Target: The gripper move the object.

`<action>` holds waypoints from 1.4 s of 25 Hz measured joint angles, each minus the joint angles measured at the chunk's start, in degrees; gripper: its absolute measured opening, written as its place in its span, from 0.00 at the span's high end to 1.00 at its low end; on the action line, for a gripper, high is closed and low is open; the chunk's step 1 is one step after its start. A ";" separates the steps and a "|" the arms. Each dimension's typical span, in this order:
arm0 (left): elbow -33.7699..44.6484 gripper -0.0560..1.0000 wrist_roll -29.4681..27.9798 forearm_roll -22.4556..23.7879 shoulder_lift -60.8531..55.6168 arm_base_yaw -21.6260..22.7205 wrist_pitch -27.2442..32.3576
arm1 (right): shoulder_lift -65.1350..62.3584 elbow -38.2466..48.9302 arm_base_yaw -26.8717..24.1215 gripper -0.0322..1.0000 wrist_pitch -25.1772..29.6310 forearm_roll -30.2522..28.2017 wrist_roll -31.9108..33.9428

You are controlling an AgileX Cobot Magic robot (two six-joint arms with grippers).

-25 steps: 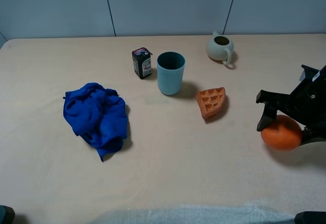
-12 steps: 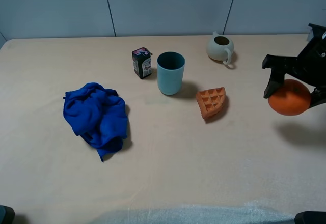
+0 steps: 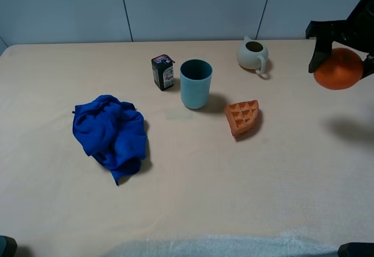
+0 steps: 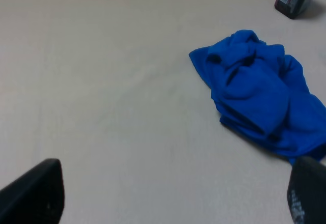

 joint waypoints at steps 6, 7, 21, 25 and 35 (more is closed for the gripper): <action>0.00 0.11 0.00 0.00 0.00 0.00 0.00 | 4.50 -6.88 0.00 0.43 0.69 -2.33 -1.66; 0.00 0.11 0.00 0.00 0.00 0.00 0.00 | 5.33 -7.97 0.00 0.43 0.69 -2.94 -1.93; 0.00 0.11 0.00 0.00 0.00 0.00 0.00 | 20.27 -26.48 0.00 0.43 -0.86 -6.62 -7.37; 0.00 0.11 0.00 0.00 0.00 0.00 0.00 | 24.82 -31.22 0.00 0.43 -1.86 -6.79 -8.13; 0.00 0.11 0.00 0.00 0.00 0.00 0.00 | 30.36 -32.86 0.00 0.43 -9.78 -7.10 -9.05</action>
